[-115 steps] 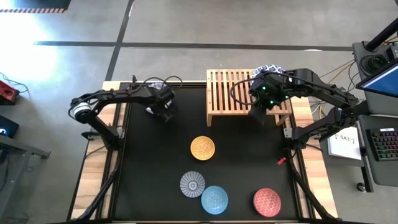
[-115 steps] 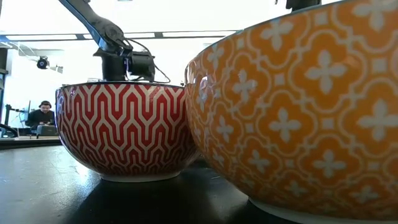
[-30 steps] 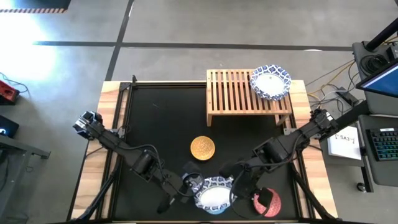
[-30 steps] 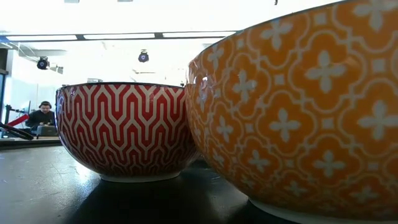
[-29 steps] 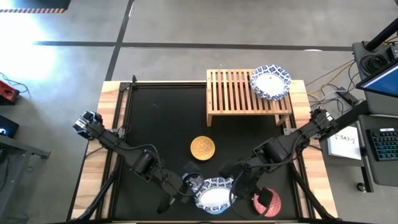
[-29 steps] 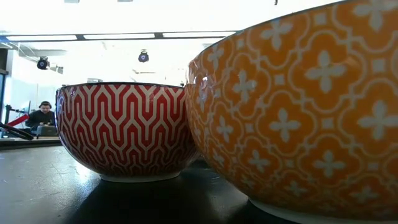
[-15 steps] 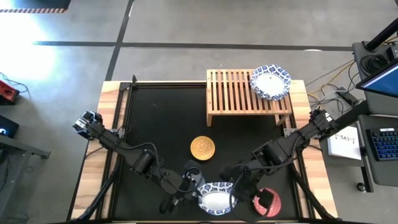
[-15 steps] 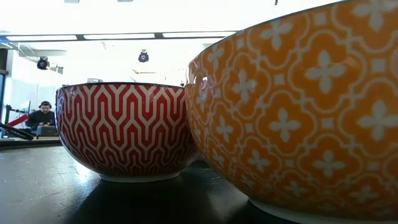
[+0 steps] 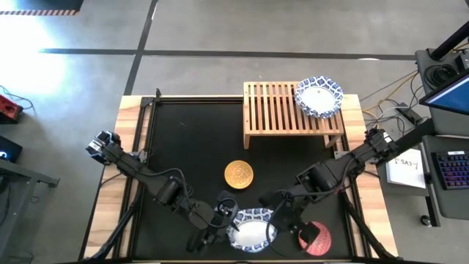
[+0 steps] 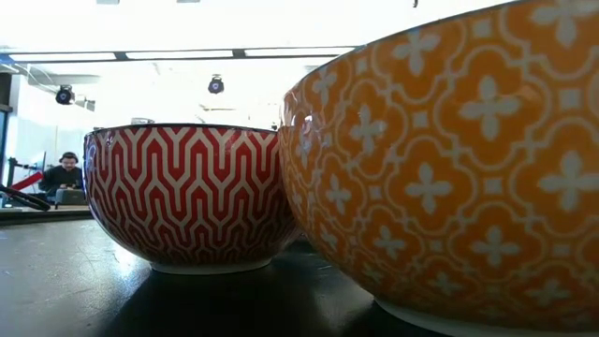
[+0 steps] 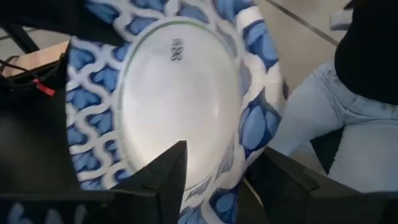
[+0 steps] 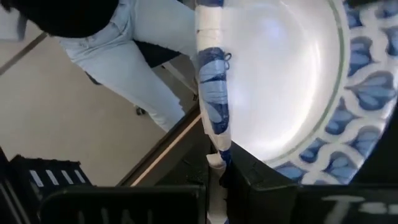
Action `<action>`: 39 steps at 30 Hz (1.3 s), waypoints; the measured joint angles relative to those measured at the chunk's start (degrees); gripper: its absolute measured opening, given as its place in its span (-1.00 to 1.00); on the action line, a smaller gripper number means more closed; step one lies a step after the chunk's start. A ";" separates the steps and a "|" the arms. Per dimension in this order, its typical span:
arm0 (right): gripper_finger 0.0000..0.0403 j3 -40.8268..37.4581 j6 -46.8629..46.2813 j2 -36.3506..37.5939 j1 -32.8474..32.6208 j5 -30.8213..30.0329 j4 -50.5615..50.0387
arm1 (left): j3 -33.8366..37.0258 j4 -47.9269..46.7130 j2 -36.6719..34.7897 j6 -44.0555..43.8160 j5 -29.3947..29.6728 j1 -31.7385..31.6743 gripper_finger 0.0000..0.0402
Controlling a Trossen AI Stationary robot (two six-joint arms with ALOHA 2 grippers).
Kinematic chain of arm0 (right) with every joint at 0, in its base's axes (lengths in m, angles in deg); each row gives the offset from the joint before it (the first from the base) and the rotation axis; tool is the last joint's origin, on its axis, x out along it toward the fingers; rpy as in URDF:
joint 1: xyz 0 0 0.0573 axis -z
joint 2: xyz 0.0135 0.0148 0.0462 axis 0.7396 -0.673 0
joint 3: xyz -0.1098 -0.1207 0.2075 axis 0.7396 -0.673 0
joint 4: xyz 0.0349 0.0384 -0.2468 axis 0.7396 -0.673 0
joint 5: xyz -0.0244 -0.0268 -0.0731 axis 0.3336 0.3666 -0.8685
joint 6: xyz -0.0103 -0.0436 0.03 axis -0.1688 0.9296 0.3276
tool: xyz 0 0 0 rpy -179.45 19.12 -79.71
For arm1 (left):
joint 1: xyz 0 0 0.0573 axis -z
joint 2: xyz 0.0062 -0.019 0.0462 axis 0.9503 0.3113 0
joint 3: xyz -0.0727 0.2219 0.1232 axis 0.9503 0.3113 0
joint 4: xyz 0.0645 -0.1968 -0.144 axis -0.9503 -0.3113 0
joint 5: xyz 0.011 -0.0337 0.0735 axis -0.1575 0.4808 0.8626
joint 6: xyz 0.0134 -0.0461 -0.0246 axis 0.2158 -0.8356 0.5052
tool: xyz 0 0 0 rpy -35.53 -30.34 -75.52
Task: Place and stack bowls onto a shelf
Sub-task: Stack the white bowl on top of the other white bowl on the shelf
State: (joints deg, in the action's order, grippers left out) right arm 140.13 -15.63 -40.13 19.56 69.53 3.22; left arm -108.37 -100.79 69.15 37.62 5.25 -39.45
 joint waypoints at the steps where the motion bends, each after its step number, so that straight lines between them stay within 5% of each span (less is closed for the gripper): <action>1: -0.94 0.00 -0.87 0.02 0.27 -0.32 -0.29 | 0.00 0.08 -0.08 0.07 0.00 0.12 -0.18; 12: -0.94 0.00 -5.87 0.44 3.39 -1.61 -4.18 | 0.00 -3.96 -1.23 1.17 1.71 0.19 -0.11; 20: -0.94 0.00 -11.53 0.57 4.23 -1.19 -8.53 | -1.24 -6.75 -1.77 7.55 20.95 -0.42 -0.11; 25: -0.94 0.00 -13.05 0.85 5.05 -3.31 -11.44 | -4.27 -10.78 -1.77 9.24 22.63 -1.59 -0.11; 34: -0.94 5.22 -16.90 3.04 8.83 -23.35 -21.80 | -4.98 -17.29 -1.73 -0.15 33.02 -2.69 -0.11; 39: -0.94 11.54 -21.97 3.33 11.27 -41.36 -31.25 | -4.92 -21.44 -1.64 -8.31 36.78 -2.74 -0.11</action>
State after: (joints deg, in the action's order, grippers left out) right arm 151.67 -37.61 -36.80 30.84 28.18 -28.03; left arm -113.28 -122.23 67.51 29.31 42.03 -42.19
